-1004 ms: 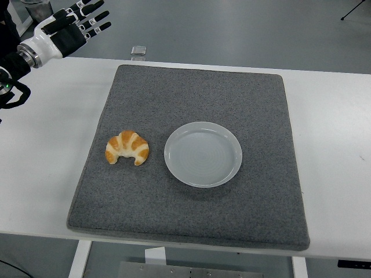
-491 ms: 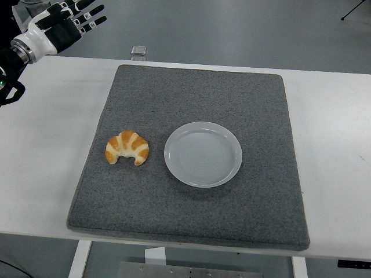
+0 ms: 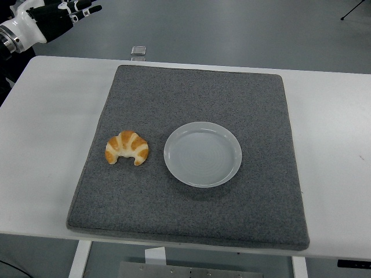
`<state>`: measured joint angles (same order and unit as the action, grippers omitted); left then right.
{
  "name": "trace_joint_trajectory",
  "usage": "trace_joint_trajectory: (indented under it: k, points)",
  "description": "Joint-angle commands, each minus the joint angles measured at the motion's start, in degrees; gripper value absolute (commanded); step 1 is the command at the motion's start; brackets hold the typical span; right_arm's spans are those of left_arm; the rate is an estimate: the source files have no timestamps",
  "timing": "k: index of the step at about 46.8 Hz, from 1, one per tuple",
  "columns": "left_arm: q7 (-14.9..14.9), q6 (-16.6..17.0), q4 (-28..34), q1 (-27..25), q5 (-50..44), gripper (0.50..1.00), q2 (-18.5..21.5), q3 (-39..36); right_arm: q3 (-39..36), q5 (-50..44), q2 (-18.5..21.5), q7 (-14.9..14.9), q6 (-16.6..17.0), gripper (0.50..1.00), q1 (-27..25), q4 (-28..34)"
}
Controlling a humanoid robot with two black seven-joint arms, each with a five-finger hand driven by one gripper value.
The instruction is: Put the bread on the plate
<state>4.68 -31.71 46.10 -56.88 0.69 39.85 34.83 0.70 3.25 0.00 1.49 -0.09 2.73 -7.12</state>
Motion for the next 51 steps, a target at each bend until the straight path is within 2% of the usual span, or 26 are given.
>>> trace_joint_trajectory:
  k: [1,21,32,42,51]
  points:
    - [-0.02,0.07,2.05,0.01,2.91,1.0,1.02,-0.03,0.0,0.0,0.0,0.0,0.0,0.952,-0.01,0.0]
    - [-0.02,-0.02,13.74,0.1,22.07,1.0,11.12,-0.56,0.0,0.0,0.0,0.0,0.0,0.952,-0.01,0.0]
    - [0.24,-0.02,17.61,0.1,30.24,1.0,14.55,-0.56,0.0,0.0,0.0,0.0,0.0,0.954,-0.01,0.0]
    - [5.16,-0.02,21.13,0.36,38.16,0.999,17.28,-0.64,0.0,0.0,0.0,0.0,0.0,0.954,-0.01,0.0]
    - [5.43,-0.02,24.82,0.36,39.92,0.999,20.26,-0.73,0.0,0.0,0.0,0.0,0.0,0.952,-0.01,0.0]
